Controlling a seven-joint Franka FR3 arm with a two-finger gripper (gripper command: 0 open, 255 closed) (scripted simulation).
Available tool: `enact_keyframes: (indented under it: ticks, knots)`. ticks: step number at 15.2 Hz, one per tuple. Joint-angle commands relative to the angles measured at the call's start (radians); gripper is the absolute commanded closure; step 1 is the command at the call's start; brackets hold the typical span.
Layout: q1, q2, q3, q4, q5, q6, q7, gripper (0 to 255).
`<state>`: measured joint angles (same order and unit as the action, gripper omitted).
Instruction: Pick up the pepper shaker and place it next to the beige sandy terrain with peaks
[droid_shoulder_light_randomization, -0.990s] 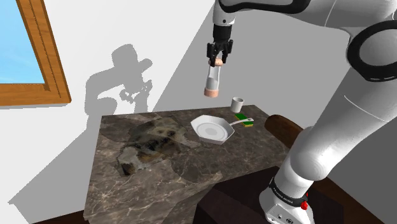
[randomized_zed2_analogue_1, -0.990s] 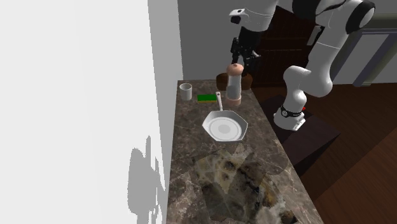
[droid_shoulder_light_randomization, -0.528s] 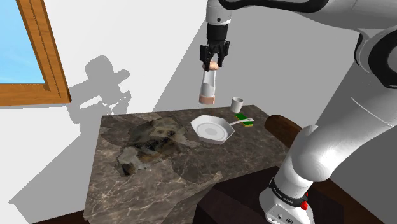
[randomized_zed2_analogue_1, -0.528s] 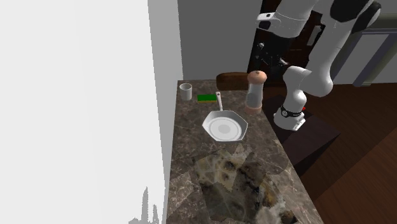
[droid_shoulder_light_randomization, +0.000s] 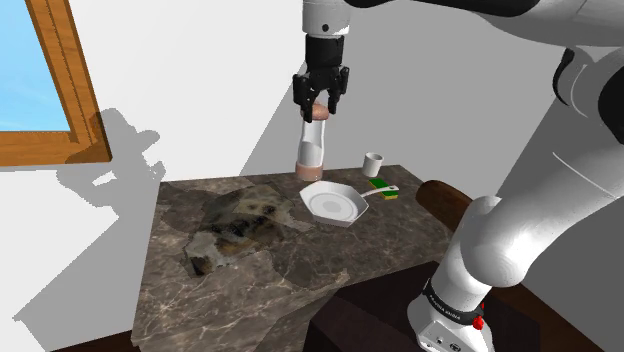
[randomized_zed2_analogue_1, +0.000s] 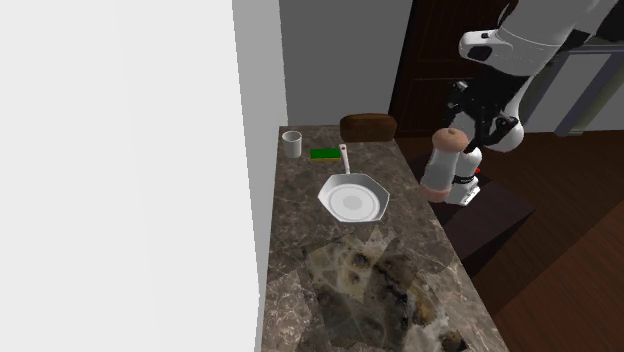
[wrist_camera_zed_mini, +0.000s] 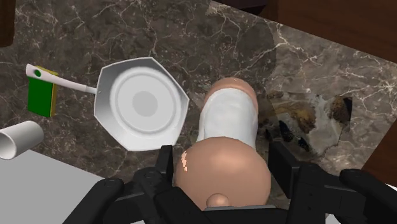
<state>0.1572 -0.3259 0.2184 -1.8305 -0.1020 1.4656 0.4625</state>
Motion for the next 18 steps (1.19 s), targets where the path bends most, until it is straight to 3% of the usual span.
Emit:
enact_keyframes:
  ticks: [1, 9, 18]
  knots:
    - [0.015, 0.004, 0.031, 0.015, 0.011, -0.017, 0.046, 255]
    - [0.077, 0.072, 0.169, 0.101, 0.042, -0.058, 0.246, 255]
    - [0.082, 0.036, 0.165, -0.056, 0.054, 0.065, 0.251, 255]
